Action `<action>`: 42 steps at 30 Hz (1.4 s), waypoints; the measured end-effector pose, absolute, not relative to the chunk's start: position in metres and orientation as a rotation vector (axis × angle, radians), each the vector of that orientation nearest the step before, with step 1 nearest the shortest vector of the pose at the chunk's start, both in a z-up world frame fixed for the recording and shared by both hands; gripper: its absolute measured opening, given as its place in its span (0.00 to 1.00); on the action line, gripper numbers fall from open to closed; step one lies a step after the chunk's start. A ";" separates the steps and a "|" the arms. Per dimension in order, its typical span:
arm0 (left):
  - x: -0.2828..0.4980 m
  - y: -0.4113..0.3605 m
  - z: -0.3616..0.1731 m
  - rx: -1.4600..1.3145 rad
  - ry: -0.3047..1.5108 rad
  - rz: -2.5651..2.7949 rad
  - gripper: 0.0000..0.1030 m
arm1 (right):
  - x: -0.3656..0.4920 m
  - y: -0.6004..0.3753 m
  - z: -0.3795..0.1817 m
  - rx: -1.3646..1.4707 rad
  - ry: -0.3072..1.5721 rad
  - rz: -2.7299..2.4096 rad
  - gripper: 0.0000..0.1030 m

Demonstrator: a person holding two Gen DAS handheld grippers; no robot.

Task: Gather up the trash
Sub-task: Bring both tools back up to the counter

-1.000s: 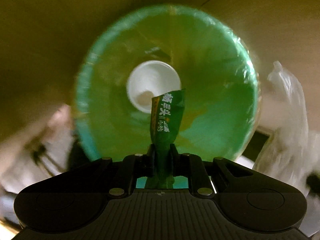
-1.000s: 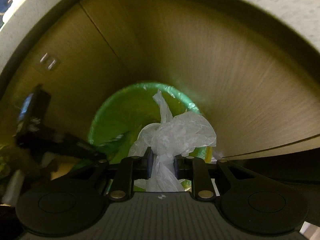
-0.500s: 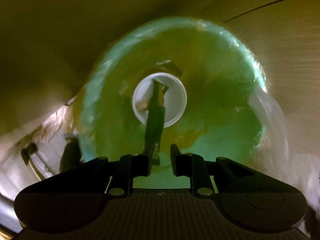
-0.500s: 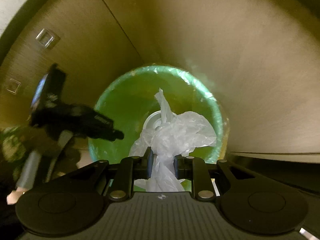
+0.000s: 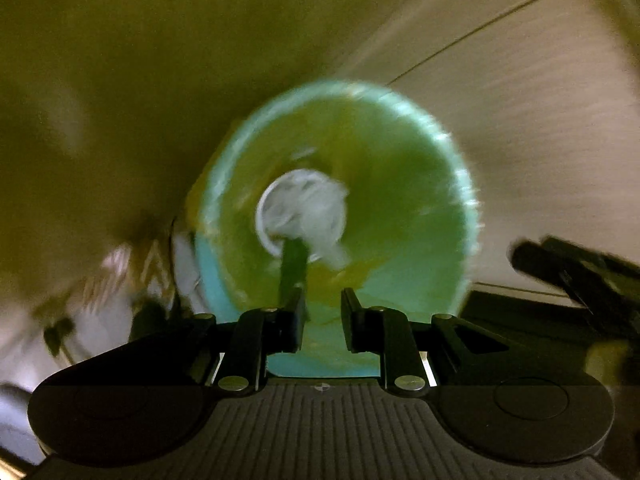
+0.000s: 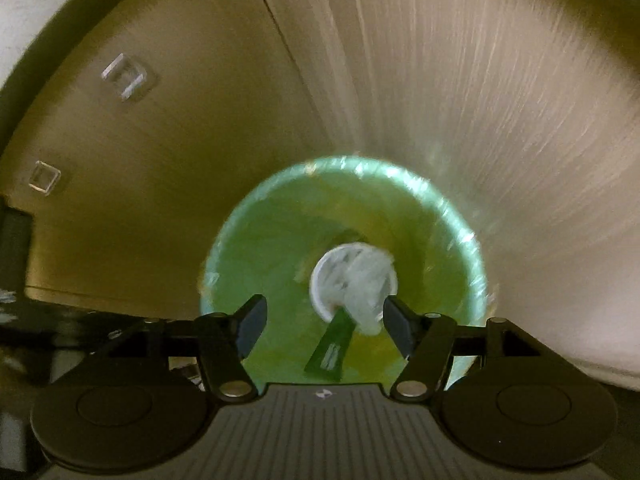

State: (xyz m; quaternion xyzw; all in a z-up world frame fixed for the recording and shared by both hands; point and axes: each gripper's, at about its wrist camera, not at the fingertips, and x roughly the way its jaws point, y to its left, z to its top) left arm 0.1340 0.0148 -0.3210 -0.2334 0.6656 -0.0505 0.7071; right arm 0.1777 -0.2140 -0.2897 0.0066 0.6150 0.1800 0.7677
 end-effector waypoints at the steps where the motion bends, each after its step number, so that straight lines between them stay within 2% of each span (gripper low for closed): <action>1: 0.136 0.014 -0.304 -0.511 1.448 -0.140 0.22 | 0.179 -0.214 -0.280 0.001 1.308 0.375 0.63; 6: 0.142 0.022 -0.206 -0.517 1.258 -0.289 0.22 | 0.192 -0.214 -0.214 -0.004 1.121 0.345 0.63; 11: 0.138 0.061 -0.092 -0.484 0.958 -0.316 0.22 | 0.198 -0.191 -0.131 -0.030 0.888 0.340 0.63; 16: 0.137 0.125 -0.033 -0.392 0.713 -0.127 0.22 | 0.202 -0.140 -0.072 -0.041 0.716 0.398 0.63; 21: 0.145 0.192 -0.026 -0.369 0.675 0.073 0.22 | 0.216 -0.074 -0.049 -0.105 0.660 0.490 0.66; 26: 0.182 0.229 -0.035 -0.342 0.721 0.059 0.22 | 0.235 -0.023 -0.055 -0.164 0.721 0.496 0.67; 33: 0.243 0.227 -0.064 -0.199 0.827 -0.045 0.22 | 0.256 0.011 -0.073 -0.222 0.820 0.418 0.67; 37: 0.254 0.215 -0.078 -0.085 0.861 -0.045 0.23 | 0.271 0.010 -0.088 -0.175 0.891 0.368 0.69; 42: 0.252 0.222 -0.078 -0.115 0.859 -0.053 0.23 | 0.276 0.012 -0.089 -0.156 0.909 0.361 0.70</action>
